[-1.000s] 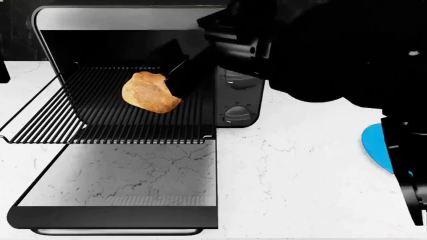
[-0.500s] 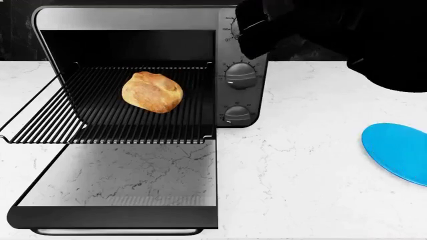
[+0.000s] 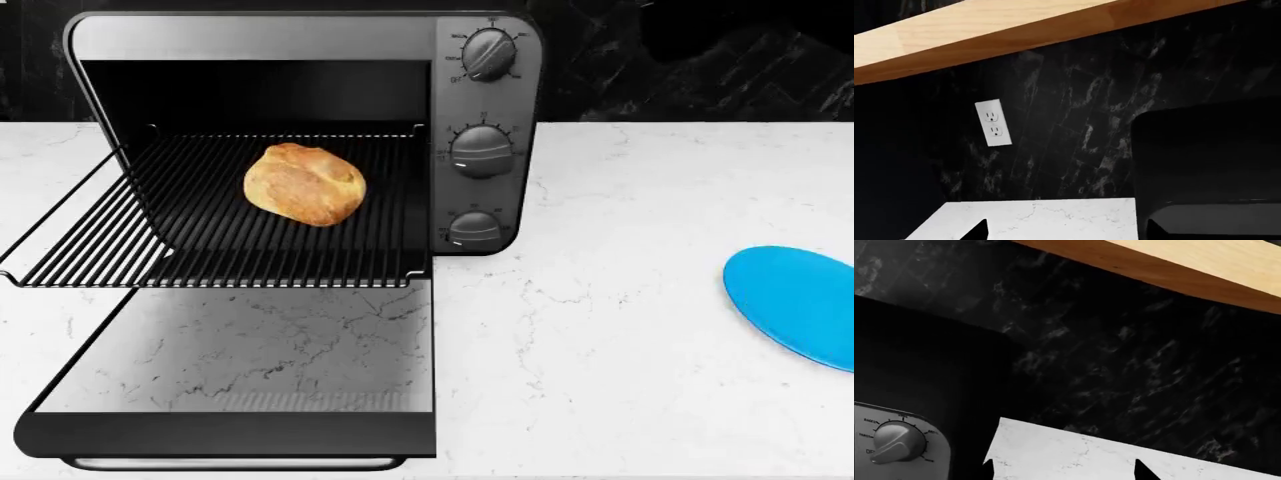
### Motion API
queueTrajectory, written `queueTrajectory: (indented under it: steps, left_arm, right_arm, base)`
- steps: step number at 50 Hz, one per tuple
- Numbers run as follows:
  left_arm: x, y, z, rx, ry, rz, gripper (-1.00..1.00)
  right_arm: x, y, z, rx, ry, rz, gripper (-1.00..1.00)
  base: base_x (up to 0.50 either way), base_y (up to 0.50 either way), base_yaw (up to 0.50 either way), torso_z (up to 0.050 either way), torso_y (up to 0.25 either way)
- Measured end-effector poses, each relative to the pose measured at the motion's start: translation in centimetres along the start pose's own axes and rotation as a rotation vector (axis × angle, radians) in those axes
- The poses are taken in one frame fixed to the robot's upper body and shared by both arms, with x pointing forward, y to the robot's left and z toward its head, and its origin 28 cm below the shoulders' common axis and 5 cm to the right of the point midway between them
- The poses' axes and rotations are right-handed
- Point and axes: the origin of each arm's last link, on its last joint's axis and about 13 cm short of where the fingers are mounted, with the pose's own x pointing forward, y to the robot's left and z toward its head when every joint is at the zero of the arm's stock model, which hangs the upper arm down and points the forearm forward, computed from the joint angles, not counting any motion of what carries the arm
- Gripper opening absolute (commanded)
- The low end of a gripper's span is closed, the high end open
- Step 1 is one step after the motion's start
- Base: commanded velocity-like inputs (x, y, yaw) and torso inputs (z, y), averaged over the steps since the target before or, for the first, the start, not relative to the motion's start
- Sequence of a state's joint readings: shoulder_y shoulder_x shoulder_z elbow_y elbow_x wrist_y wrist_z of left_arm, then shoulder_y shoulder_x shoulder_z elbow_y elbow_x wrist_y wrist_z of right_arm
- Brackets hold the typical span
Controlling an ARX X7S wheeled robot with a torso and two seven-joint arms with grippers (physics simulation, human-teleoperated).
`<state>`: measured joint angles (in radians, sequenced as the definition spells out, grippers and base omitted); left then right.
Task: Place the bread on the rack of the toaster oven.
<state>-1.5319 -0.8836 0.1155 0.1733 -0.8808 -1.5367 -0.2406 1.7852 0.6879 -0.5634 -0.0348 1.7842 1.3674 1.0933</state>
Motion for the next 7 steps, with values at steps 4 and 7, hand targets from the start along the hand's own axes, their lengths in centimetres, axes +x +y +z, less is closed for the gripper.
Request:
queueTrajectory:
  steps: [4, 7]
  left_arm:
    - [0.02, -0.09, 0.34, 0.009, -0.003, -0.004, 1.00]
    - [0.03, -0.15, 0.57, 0.013, -0.007, -0.007, 1.00]
  right_arm:
    - [0.51, -0.35, 0.26, 0.006, 0.004, -0.028, 1.00]
    - [1.08, -0.48, 0.56, 0.007, 0.005, -0.043, 1.00]
  base:
    - [0.00, 0.00, 0.00, 0.000, 0.000]
    - [0.00, 0.00, 0.00, 0.000, 0.000]
